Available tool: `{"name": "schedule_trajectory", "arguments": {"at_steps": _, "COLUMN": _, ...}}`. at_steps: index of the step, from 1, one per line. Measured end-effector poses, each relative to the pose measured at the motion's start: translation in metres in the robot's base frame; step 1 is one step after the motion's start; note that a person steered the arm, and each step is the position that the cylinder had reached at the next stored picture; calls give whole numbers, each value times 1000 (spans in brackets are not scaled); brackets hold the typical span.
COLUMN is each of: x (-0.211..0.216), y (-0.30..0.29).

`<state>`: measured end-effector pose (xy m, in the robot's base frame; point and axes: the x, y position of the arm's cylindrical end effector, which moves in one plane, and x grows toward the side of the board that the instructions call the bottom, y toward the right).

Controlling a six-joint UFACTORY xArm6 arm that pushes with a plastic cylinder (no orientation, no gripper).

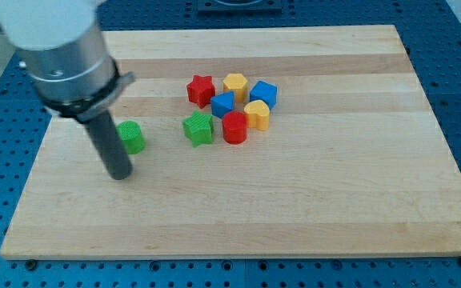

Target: Move the green circle top left to the green star

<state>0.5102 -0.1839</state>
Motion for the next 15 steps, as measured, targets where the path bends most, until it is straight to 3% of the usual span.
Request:
{"name": "schedule_trajectory", "arguments": {"at_steps": 2, "x": -25, "y": -26}}
{"name": "schedule_trajectory", "arguments": {"at_steps": 4, "x": -37, "y": 11}}
{"name": "schedule_trajectory", "arguments": {"at_steps": 9, "x": -100, "y": 13}}
{"name": "schedule_trajectory", "arguments": {"at_steps": 15, "x": -89, "y": 36}}
